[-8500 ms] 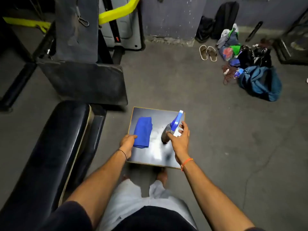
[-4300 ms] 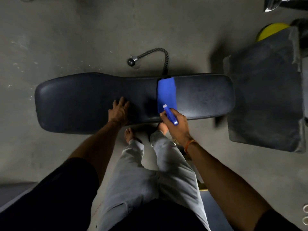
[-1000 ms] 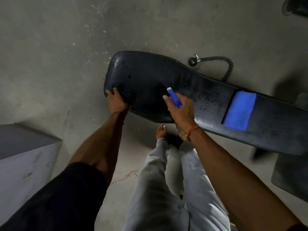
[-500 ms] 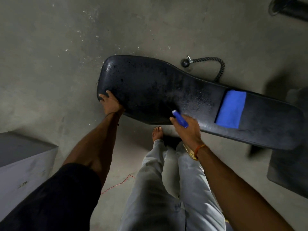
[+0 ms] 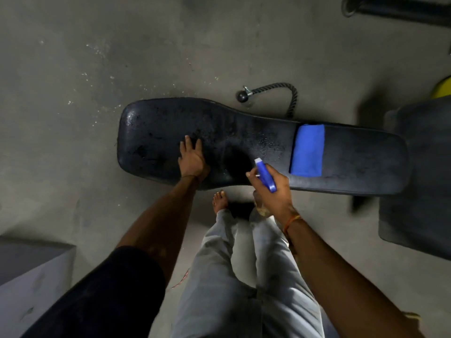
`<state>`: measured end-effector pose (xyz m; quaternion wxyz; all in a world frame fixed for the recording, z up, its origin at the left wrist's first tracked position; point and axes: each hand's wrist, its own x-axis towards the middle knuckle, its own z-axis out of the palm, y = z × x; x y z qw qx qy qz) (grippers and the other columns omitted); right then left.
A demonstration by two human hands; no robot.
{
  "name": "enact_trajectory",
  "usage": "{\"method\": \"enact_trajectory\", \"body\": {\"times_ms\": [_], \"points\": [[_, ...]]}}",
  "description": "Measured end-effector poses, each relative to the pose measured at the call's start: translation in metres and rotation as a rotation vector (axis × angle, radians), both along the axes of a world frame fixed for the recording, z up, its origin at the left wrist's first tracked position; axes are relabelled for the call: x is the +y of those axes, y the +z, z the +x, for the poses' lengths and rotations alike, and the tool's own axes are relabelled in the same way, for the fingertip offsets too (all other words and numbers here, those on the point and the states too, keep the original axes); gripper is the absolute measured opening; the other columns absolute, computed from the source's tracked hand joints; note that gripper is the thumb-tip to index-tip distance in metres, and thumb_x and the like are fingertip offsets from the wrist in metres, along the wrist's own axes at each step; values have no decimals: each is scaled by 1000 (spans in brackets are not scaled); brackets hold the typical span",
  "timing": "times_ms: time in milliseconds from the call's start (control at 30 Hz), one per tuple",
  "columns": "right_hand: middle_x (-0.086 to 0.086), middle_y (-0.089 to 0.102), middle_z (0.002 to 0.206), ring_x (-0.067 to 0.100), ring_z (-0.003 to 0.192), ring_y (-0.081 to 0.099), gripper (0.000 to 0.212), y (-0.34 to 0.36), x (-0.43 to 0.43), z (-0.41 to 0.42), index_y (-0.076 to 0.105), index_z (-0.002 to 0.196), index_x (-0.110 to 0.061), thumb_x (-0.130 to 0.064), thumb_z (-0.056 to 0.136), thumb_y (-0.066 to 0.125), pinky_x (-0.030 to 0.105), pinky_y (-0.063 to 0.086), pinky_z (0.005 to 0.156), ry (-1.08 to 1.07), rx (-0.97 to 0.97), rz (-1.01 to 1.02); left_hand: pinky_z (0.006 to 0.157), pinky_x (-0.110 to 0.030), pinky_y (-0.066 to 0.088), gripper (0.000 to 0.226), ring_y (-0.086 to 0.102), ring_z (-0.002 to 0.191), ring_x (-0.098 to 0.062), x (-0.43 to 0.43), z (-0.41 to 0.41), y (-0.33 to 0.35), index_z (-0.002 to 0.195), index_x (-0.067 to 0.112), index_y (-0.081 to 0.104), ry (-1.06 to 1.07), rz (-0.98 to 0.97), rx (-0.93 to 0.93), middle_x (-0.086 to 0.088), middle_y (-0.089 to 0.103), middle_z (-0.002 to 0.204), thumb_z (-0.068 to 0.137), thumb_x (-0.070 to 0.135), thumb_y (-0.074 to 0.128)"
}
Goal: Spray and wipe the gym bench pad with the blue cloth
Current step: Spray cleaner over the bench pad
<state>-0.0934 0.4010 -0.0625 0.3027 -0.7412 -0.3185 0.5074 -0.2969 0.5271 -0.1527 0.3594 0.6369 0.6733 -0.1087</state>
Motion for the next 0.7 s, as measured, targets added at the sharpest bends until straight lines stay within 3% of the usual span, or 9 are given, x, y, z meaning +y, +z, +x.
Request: {"method": "enact_trajectory", "body": {"times_ms": [67, 133, 200, 333, 433, 500, 600, 700], "points": [[8, 66, 80, 20, 71, 62, 24, 15, 0, 14, 69, 98, -18, -39, 93, 78, 43, 56, 71, -107, 12, 79, 117, -63, 32, 86, 3, 156, -41, -11, 30, 4, 158, 18, 28, -79, -1, -30, -12, 2, 170, 85, 22, 73], [6, 63, 77, 6, 63, 59, 10, 29, 0, 28, 67, 101, -3, -10, 97, 72, 23, 53, 61, -222, 28, 152, 115, -62, 35, 79, 5, 156, -40, -21, 56, 8, 157, 18, 32, -139, -7, -50, -10, 7, 170, 87, 21, 69], [2, 58, 75, -3, 55, 54, 7, 42, -1, 43, 64, 104, 7, 3, 98, 66, 11, 47, 55, -325, 6, 187, 115, -61, 35, 73, 7, 156, -39, -28, 80, 12, 156, 19, 34, -186, -30, -82, -9, 11, 170, 90, 21, 65], [3, 60, 78, -3, 59, 54, 5, 63, -6, 74, 66, 101, 4, 1, 97, 68, 15, 48, 61, -412, -120, 274, 120, -55, 32, 71, 11, 156, -36, -32, 124, 23, 157, 21, 34, -239, -82, -108, -6, 15, 170, 92, 23, 64], [-9, 66, 79, 1, 64, 57, 9, 82, -7, 102, 70, 96, -16, -7, 96, 71, 27, 53, 64, -511, -173, 323, 121, -51, 31, 74, 15, 155, -34, -29, 160, 34, 157, 22, 34, -294, -79, -110, -4, 18, 169, 90, 24, 67], [-14, 67, 77, -1, 68, 58, 14, 91, -4, 122, 69, 91, -24, -11, 95, 73, 26, 51, 70, -557, -237, 363, 121, -49, 32, 75, 17, 155, -34, -26, 179, 37, 157, 22, 34, -337, -66, -92, -4, 19, 168, 89, 25, 68], [-10, 63, 74, -7, 63, 54, 5, 101, 1, 153, 69, 93, -11, -10, 96, 73, 15, 46, 69, -594, -278, 424, 120, -48, 32, 76, 16, 155, -33, -21, 204, 39, 156, 22, 35, -386, -60, -67, -5, 18, 169, 89, 26, 70], [-8, 60, 72, -5, 62, 51, 13, 99, 8, 181, 68, 92, -5, -15, 97, 74, 15, 46, 67, -614, -299, 465, 118, -51, 32, 78, 13, 156, -33, -18, 217, 36, 155, 24, 35, -437, -57, -17, -4, 14, 170, 88, 26, 73]]}}
